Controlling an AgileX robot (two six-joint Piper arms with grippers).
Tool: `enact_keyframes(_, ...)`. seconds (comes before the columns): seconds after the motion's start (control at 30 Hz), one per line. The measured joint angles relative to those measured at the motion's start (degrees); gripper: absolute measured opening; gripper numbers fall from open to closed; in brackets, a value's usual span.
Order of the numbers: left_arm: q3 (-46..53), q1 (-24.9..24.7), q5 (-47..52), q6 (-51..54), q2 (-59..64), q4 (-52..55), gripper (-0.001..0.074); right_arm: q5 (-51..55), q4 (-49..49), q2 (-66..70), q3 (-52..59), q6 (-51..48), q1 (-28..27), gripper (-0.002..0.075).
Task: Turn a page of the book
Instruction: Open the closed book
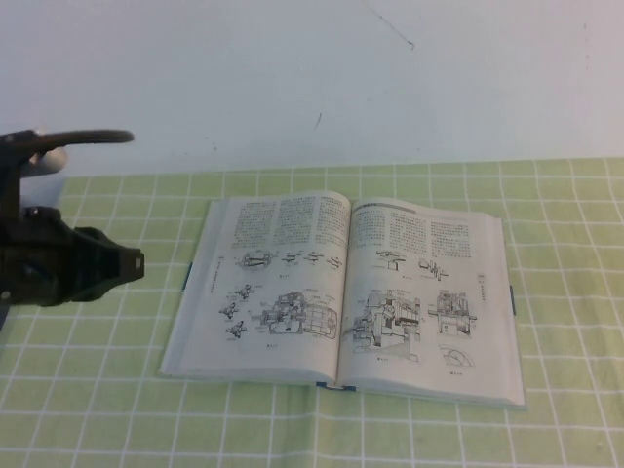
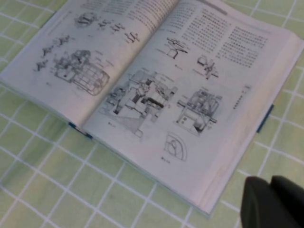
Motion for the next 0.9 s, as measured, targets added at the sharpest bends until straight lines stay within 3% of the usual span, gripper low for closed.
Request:
enact_keyframes(0.1,-3.6,0.0,0.3,1.3,5.6,-0.1,-0.0004,0.3,3.5,4.6,-2.2,-2.2,0.0,0.0092)
enact_keyframes(0.2,-5.3,-0.9,-1.8,2.6,9.3,-0.3,-0.0004,1.4,7.4,11.7,-6.2,-5.8,0.0,0.0255)
enact_keyframes(0.3,-5.6,-2.9,-3.7,2.8,12.4,-0.6,-0.0004,1.8,9.3,17.9,-9.4,-8.3,0.0,0.035)
enact_keyframes(0.6,-5.6,-13.7,-15.0,3.3,20.3,-2.6,-0.0004,3.4,13.2,35.2,-15.7,-10.5,0.0,0.0387)
enact_keyframes(0.9,-5.7,-14.9,-20.3,3.6,30.7,-2.8,-0.0004,3.2,18.2,46.0,-16.5,-14.0,2.0,0.0387)
